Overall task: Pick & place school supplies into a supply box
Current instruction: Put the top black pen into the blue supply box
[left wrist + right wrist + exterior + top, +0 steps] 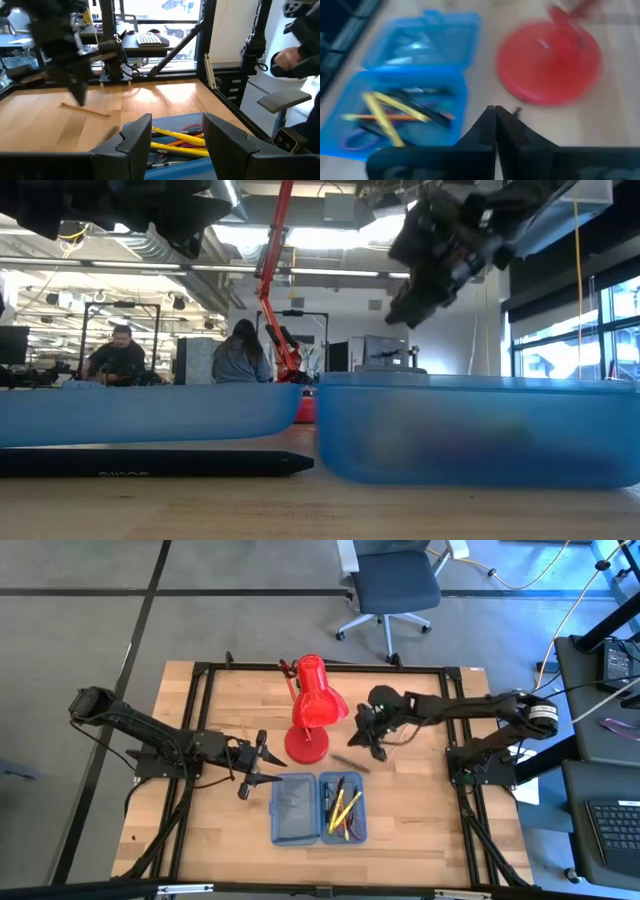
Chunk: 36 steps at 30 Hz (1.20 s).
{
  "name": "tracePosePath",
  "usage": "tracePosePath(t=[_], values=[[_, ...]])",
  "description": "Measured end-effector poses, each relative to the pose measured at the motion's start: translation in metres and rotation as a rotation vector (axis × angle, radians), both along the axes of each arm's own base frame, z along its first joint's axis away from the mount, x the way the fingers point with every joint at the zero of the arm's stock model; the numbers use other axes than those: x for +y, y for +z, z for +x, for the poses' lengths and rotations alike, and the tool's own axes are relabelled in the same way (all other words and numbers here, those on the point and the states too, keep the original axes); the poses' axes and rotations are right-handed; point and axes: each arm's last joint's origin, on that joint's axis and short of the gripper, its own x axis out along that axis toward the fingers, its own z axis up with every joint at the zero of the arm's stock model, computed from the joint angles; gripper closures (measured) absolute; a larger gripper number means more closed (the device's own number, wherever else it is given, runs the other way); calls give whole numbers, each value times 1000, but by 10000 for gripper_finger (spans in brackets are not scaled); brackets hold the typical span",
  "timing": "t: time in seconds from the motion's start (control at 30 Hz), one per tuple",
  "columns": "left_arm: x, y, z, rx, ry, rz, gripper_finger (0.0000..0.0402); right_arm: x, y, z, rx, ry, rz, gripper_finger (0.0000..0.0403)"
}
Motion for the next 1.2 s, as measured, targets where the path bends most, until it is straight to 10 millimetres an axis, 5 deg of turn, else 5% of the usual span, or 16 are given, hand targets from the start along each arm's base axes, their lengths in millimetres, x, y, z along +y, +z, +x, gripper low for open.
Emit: tracePosePath(t=[0.43,0.83,1.2], values=[[0,0,0,0,-1,-1,233,37,-10,-4,159,55,-133,364],[0,0,0,4,-1,-1,233,62,-50,-32,373,93,-78,204],[0,-1,0,10,-1,1,233,76,-83,-47,238,6,-236,175]])
